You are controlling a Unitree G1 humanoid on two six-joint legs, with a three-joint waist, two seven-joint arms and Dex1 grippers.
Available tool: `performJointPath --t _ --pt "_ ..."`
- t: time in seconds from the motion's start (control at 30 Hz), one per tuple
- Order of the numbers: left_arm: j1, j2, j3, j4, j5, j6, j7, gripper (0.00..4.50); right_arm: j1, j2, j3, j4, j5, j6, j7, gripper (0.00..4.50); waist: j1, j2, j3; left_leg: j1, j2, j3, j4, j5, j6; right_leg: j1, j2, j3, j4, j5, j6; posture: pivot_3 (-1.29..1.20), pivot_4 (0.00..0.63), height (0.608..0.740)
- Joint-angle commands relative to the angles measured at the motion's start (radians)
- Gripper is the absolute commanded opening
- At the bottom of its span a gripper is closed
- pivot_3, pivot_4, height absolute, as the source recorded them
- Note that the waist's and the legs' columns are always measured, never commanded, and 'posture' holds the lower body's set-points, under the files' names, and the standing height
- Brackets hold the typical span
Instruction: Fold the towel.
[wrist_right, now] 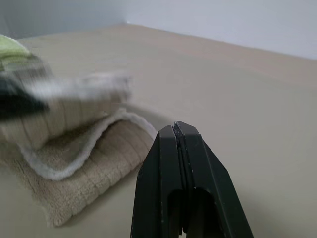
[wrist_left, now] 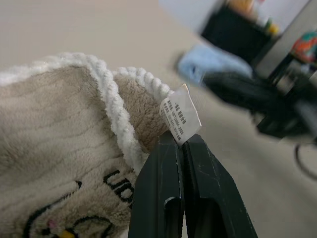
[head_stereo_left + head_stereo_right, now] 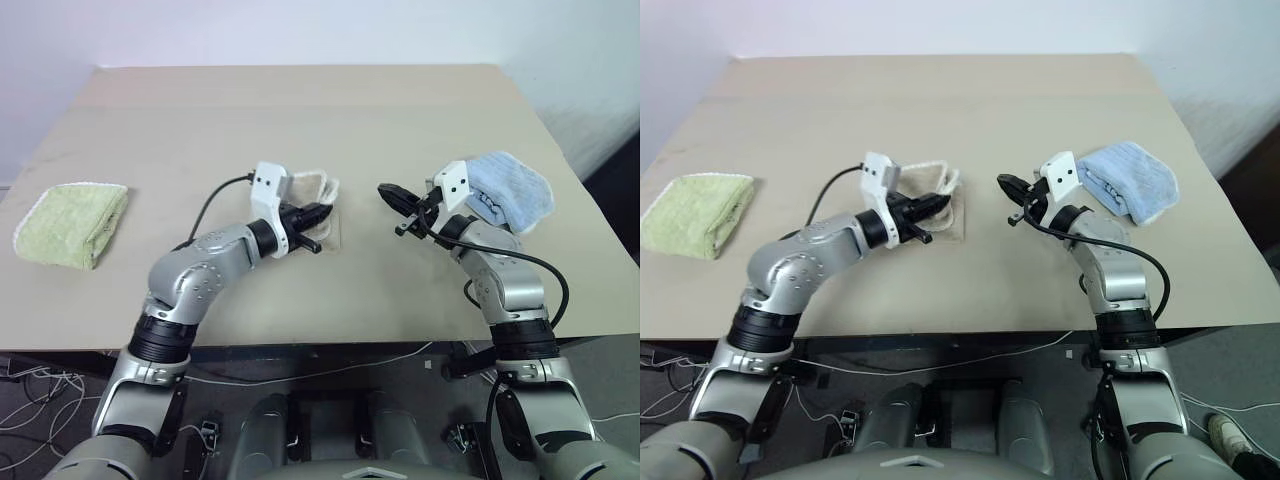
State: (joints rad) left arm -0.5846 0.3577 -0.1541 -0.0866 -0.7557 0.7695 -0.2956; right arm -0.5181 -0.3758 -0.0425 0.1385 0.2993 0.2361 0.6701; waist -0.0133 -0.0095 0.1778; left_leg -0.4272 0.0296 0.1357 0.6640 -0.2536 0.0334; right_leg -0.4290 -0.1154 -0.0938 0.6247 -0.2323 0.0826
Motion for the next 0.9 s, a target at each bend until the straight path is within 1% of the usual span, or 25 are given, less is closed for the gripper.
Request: performJointPath --t 0.03,0.13,0.27,0.37,0.4,0.47,0.5,0.57,0.67,0.73,0.83,0.87,0.9 --pt "-0.012 -0.021 0.023 0.013 0.043 -0.01 -0.028 0.24 0.006 -0.012 -0.028 -0.077 0.018 0.0 -0.01 0.0 0.0 0.0 0.0 0.0 0.0 0.0 0.0 0.0 0.0 0.0 0.0 0.0 0.0 0.0 0.0 0.0 0.15 0.74" --pt "-0.002 -0.058 0.115 -0.008 -0.034 0.013 -0.053 0.93 0.015 -0.009 -0.028 -0.09 0.017 0.007 -0.015 0.0 0.0 0.0 0.0 0.0 0.0 0.0 0.0 0.0 0.0 0.0 0.0 0.0 0.0 0.0 0.0 0.0 0.15 0.74" --pt "0.026 -0.064 0.189 -0.061 -0.085 0.04 -0.072 2.29 0.002 -0.001 -0.02 -0.09 0.014 0.016 -0.016 0.0 -0.001 0.0 0.0 0.0 0.0 0.0 0.0 0.0 0.0 0.0 -0.001 0.0 0.0 0.0 0.0 0.0 0.15 0.74" --pt "0.06 -0.044 0.224 -0.101 -0.08 0.035 -0.078 3.31 -0.019 0.005 -0.011 -0.087 0.017 0.022 -0.008 0.0 -0.001 0.0 0.0 0.0 0.0 -0.001 0.0 0.0 0.0 0.0 -0.001 0.0 0.0 0.0 0.0 0.0 0.15 0.74" --pt "0.068 -0.039 0.251 -0.094 -0.067 0.017 -0.065 3.56 -0.03 0.013 -0.006 -0.087 0.022 0.029 -0.007 0.0 -0.001 0.0 0.0 0.0 0.0 -0.001 0.0 0.0 0.0 0.0 -0.001 0.0 0.001 0.0 0.0 0.0 0.15 0.74" --pt "0.075 -0.036 0.287 -0.078 -0.043 -0.01 -0.042 3.56 -0.046 0.024 0.001 -0.085 0.029 0.04 -0.004 0.0 -0.001 0.0 0.0 0.0 0.0 -0.001 0.001 0.0 0.0 0.0 -0.001 0.0 0.001 0.0 0.0 0.0 0.15 0.74" --pt "0.084 -0.021 0.292 -0.055 0.004 -0.048 -0.036 3.43 -0.058 0.039 0.024 -0.08 0.021 0.048 -0.002 0.0 -0.001 0.0 0.0 0.0 0.0 -0.001 0.001 0.0 0.0 0.0 -0.001 0.0 0.001 0.0 0.0 0.0 0.15 0.74" --pt "0.1 0.008 0.269 -0.015 0.098 -0.108 -0.041 2.93 -0.079 0.064 0.064 -0.062 0.003 0.053 0.003 0.0 -0.003 0.0 0.0 0.0 0.0 -0.001 0.001 0.0 0.0 0.0 -0.001 0.0 0.001 0.0 0.0 0.0 0.15 0.74" --pt "0.116 0.039 0.2 0.054 0.233 -0.196 -0.066 1.88 -0.115 0.115 0.112 0.002 -0.019 0.051 0.006 0.0 -0.003 0.0 0.0 0.0 0.0 0.0 0.0 0.0 0.0 0.0 0.0 0.0 0.001 0.0 0.0 0.0 0.15 0.74" --pt "0.119 0.04 0.177 0.089 0.281 -0.227 -0.084 1.23 -0.129 0.132 0.133 0.043 -0.035 0.041 0.012 0.0 0.003 0.0 0.0 0.0 0.0 0.0 0.0 0.0 0.0 0.0 0.0 0.0 0.001 0.0 0.0 0.0 0.15 0.74" --pt "0.131 0.057 0.115 0.159 0.387 -0.287 -0.109 0.14 -0.152 0.164 0.174 0.157 -0.073 0.036 0.011 0.0 0.003 0.0 0.0 -0.001 -0.001 0.0 0.001 -0.001 0.001 0.0 -0.002 0.0 0.001 0.0 0.0 0.0 0.15 0.74" --pt "0.135 0.061 0.097 0.175 0.418 -0.304 -0.116 0.03 -0.156 0.169 0.187 0.189 -0.09 0.032 0.01 0.0 0.001 0.0 0.0 -0.001 -0.001 0.0 0.001 -0.001 0.002 0.0 -0.003 0.0 0.001 0.0 0.0 0.0 0.15 0.74" --pt "0.137 0.061 0.087 0.188 0.438 -0.317 -0.122 0.03 -0.158 0.173 0.197 0.222 -0.105 0.032 0.008 0.0 0.0 0.0 0.0 -0.001 -0.001 0.0 0.001 -0.001 0.002 0.0 -0.003 0.0 0.001 0.0 0.0 0.0 0.15 0.74"
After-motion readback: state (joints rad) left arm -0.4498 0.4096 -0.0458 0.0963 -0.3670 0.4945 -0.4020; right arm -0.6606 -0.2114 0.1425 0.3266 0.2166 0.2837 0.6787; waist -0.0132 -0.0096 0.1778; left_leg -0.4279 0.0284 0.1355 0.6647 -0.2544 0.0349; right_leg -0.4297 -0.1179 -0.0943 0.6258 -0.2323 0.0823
